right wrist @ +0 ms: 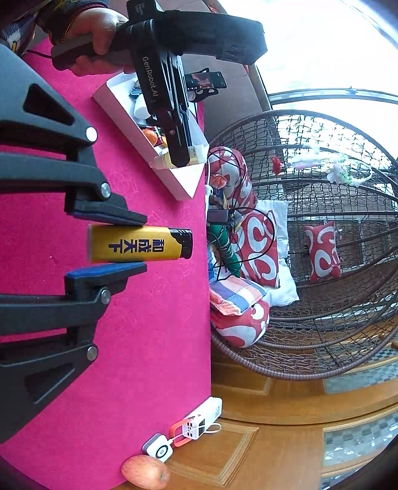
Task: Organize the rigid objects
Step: 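Carry the dropper bottle and lighter into the tray and open both grippers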
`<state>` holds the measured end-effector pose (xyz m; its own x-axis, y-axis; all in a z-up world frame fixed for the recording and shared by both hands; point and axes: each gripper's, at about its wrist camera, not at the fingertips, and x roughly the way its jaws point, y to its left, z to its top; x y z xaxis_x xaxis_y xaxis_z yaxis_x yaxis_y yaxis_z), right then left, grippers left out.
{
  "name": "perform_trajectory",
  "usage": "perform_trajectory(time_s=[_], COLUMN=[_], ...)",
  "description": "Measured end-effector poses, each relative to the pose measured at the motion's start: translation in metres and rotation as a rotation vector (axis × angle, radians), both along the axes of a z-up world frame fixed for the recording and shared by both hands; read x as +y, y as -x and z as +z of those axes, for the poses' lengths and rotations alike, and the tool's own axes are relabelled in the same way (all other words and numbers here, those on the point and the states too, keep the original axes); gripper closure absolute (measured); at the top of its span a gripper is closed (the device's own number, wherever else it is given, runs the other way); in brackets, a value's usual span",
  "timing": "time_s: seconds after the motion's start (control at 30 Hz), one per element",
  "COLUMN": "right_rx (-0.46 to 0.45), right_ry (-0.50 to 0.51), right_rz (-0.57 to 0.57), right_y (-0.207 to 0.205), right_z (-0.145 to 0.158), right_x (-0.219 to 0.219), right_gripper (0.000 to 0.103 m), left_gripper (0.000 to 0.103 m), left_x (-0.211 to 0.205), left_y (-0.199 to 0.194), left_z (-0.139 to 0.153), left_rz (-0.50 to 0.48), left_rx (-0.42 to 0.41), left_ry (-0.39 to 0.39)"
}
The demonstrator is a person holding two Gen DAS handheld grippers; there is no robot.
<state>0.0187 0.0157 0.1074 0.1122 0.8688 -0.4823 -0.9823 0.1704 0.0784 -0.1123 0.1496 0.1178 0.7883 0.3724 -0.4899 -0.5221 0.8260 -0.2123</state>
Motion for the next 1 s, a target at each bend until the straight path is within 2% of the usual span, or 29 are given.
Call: perform_trajectory(time_s=[0.37, 0.63, 0.77, 1.0], right_rx=[0.013, 0.041, 0.059, 0.145], right_ry=[-0.018, 0.012, 0.043, 0.128], right_rz=[0.091, 0.205, 0.266, 0.34], right_y=[0.029, 0.067, 0.092, 0.13], right_z=[0.017, 0.02, 0.014, -0.019], right_x=[0.037, 0.088, 0.12, 0.18], right_gripper=[0.08, 0.08, 0.08, 0.08], left_gripper=[0.083, 0.083, 0.083, 0.083], left_x=[0.033, 0.075, 0.101, 0.125], left_y=[0.056, 0.11, 0.139, 0.164], left_z=[0.006, 0.0, -0.016, -0.044], left_rz=[0.129, 0.288, 0.376, 0.454], left_rx=[-0.06, -0.067, -0.057, -0.048], left_ry=[0.01, 0.035, 0.095, 0.192])
